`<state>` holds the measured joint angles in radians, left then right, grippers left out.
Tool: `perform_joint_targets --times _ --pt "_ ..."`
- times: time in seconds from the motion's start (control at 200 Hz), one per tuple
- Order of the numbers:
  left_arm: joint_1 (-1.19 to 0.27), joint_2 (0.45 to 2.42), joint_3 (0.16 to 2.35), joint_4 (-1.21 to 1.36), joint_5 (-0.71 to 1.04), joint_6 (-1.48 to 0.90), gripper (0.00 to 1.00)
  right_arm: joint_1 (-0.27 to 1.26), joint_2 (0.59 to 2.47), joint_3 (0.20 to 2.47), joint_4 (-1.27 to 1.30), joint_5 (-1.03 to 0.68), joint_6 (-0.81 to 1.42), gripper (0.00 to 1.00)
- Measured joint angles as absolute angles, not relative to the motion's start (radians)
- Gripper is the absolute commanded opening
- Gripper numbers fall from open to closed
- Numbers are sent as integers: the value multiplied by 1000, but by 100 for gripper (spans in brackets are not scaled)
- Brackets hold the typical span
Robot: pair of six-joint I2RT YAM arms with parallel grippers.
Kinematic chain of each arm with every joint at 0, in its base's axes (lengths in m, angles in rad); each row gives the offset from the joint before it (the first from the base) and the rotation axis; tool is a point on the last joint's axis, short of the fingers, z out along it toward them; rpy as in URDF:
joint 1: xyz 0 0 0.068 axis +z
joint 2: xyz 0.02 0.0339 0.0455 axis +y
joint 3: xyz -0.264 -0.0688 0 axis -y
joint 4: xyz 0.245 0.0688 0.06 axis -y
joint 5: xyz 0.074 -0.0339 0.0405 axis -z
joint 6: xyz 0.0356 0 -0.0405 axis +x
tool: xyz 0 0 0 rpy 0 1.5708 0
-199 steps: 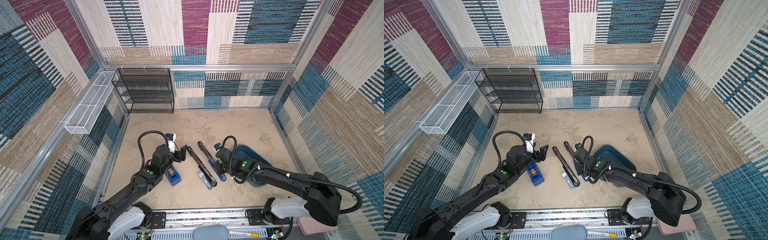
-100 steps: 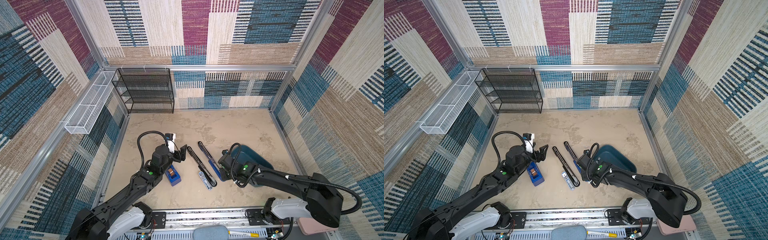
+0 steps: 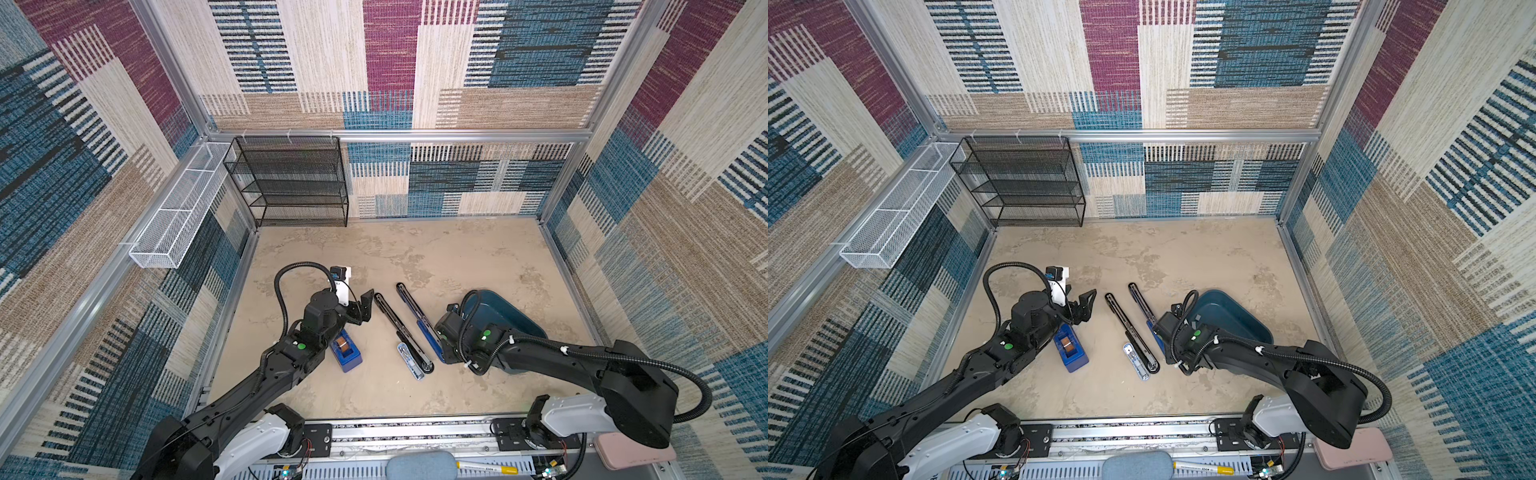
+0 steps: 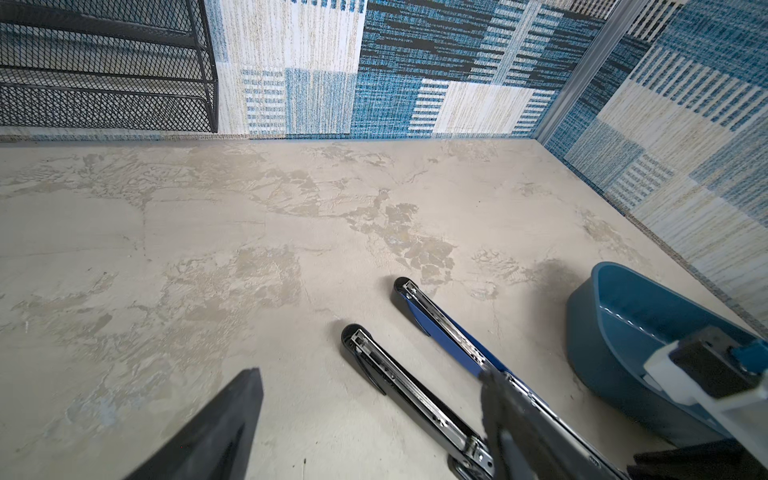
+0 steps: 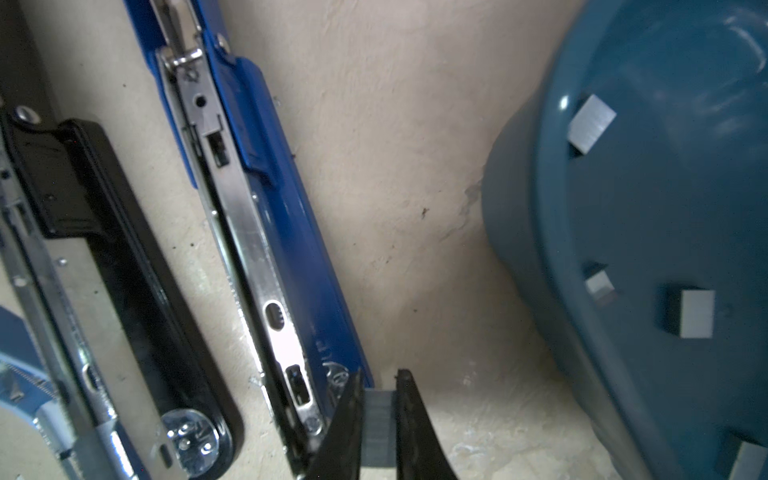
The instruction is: Load the staples into the stapler
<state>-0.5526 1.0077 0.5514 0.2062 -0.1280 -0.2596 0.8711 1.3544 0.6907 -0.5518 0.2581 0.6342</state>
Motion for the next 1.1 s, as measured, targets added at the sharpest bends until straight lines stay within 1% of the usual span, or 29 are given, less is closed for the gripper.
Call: perform_joint_targets --times 0.676,0.872,1.102 --pt "-553 1011 551 206 -128 -260 86 876 1328 672 -459 184 627 14" --pt "-553 1013 551 206 -128 -260 86 878 1244 671 -460 194 618 14" --pt "-553 1013 551 206 -128 -260 86 914 1152 606 -400 195 572 13"
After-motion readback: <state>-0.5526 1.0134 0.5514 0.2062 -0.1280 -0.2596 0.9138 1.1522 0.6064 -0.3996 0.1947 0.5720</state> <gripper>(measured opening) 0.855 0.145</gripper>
